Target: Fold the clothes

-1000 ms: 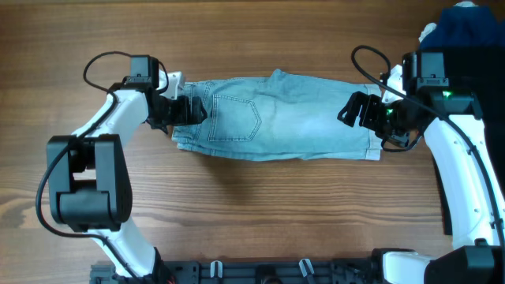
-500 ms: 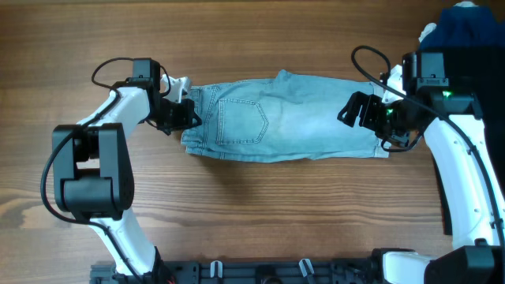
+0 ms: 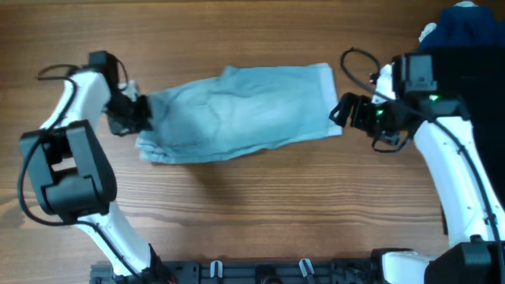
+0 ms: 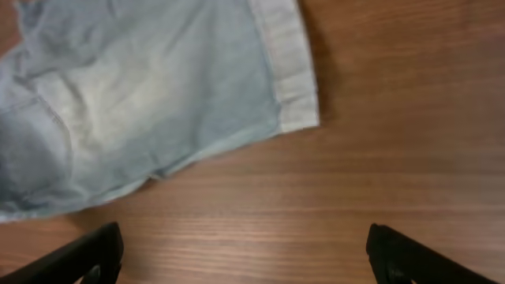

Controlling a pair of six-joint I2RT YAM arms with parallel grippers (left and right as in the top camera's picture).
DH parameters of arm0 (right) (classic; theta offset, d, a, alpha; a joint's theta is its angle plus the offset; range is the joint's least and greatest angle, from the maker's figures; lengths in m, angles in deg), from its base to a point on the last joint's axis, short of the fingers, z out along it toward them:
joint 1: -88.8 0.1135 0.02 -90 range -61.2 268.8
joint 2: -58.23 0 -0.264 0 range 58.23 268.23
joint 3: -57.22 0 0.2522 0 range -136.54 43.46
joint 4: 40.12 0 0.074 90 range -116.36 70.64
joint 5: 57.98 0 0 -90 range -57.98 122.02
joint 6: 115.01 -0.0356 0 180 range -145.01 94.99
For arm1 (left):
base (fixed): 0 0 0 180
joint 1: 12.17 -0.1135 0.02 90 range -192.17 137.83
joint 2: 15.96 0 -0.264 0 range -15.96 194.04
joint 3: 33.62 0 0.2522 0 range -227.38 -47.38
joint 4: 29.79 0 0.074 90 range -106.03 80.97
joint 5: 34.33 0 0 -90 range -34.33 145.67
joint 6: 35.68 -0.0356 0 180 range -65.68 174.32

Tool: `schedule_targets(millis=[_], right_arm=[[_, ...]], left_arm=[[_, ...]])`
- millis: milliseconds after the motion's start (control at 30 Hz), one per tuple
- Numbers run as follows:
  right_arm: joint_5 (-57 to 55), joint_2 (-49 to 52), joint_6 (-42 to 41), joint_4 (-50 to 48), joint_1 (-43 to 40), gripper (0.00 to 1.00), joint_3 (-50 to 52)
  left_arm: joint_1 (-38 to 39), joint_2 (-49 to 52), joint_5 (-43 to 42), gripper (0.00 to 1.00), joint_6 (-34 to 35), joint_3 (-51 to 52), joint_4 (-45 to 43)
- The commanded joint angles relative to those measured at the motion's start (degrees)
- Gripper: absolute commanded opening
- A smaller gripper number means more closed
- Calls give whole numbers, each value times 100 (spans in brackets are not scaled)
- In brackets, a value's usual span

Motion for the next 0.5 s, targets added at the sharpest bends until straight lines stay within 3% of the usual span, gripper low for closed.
schedule_targets(millis=[0, 67, 200, 300, 367, 467], right_arm=[[-52, 160, -271, -748, 254, 99, 577], [-52, 249, -264, -1440, 393, 87, 848], [179, 597, -286, -2476, 592, 41, 990], [317, 975, -295, -3171, 723, 17, 988], [315, 1329, -385, -3541, 822, 10, 988], [315, 1899, -448, -3921, 896, 8, 988]], left_arm=[[22, 9, 546, 4, 140, -1064, 625], [120, -20, 588, 4, 140, -1480, 970], [404, -177, 645, 4, 98, -1862, 1147], [684, -310, 1095, 4, 101, -1974, 1156], [852, -350, 1231, 4, 101, -2085, 1233], [1084, -380, 1226, 4, 146, -2293, 1357]])
